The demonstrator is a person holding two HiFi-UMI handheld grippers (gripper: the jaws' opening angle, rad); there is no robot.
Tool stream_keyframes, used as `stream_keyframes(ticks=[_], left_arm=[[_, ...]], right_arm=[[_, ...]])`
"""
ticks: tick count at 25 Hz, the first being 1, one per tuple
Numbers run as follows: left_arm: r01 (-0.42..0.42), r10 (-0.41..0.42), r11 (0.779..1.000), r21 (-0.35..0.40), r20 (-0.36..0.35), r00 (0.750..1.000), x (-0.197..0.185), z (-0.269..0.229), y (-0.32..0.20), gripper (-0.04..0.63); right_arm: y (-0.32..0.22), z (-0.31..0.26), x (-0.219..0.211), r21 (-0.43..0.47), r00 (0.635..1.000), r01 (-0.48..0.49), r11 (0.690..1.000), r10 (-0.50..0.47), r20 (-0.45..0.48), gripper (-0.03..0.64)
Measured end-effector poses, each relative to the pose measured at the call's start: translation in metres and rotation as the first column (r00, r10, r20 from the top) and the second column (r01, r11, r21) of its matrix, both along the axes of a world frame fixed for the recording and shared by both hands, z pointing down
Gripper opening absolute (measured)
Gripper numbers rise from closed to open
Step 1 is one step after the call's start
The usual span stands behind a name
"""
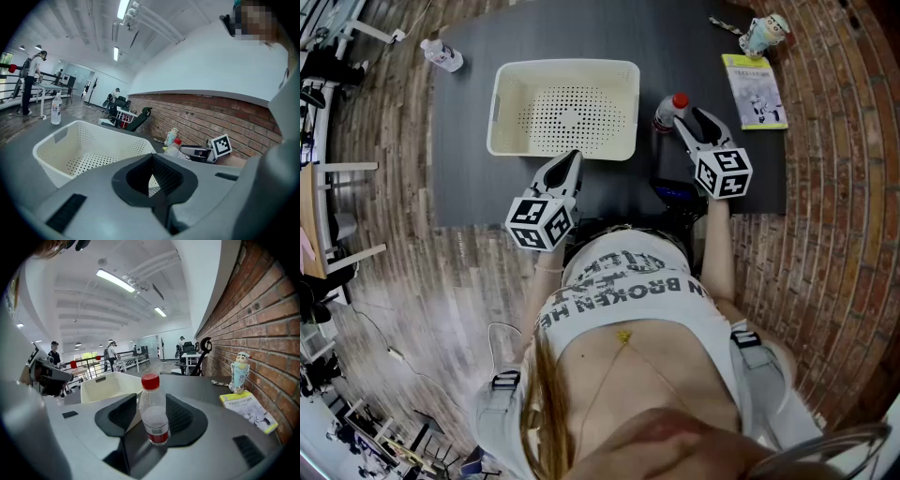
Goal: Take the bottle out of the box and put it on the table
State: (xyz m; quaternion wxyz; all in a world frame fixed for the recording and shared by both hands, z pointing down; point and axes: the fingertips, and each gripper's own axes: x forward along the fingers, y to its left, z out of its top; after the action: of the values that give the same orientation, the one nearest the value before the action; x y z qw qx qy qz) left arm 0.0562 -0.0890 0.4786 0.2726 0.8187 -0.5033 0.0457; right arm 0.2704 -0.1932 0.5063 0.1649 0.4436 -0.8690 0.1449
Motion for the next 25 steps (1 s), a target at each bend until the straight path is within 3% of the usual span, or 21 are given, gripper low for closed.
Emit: stream_keyframes(ticks=[4, 12, 19, 25], left_arm=[[0.001, -0.001, 1.0, 0.0, 0.004, 1.0, -0.003, 0.001, -0.002, 0.005], [-0.003, 0.003, 1.0, 0.001, -0.003, 1.0, -0.012, 0.002, -0.005, 0.005], [-0.028, 0.028, 1.0, 0.001, 0.001, 1.0, -0.029, 0.001, -0.007, 0.005], [-0.051, 0.051, 0.999, -0.015, 0.003, 0.999, -0.051, 0.005, -0.011, 0.005]], right_arm=[[0.006, -0.002, 0.001, 0.006, 1.0, 0.018, 1.0, -0.018, -0.019, 0.181], [0.022, -0.002, -0.004, -0.001, 0.999, 0.048, 0.999, -0.048, -0.003, 0.019], [0.043, -0.001, -0.056, -0.015, 0.979, 0.202, 0.979, -0.202, -0.008, 0.009], [0.05, -0.006, -0.114, -0.005, 0.959, 0.281, 0.96, -0.281, 0.034, 0.009]])
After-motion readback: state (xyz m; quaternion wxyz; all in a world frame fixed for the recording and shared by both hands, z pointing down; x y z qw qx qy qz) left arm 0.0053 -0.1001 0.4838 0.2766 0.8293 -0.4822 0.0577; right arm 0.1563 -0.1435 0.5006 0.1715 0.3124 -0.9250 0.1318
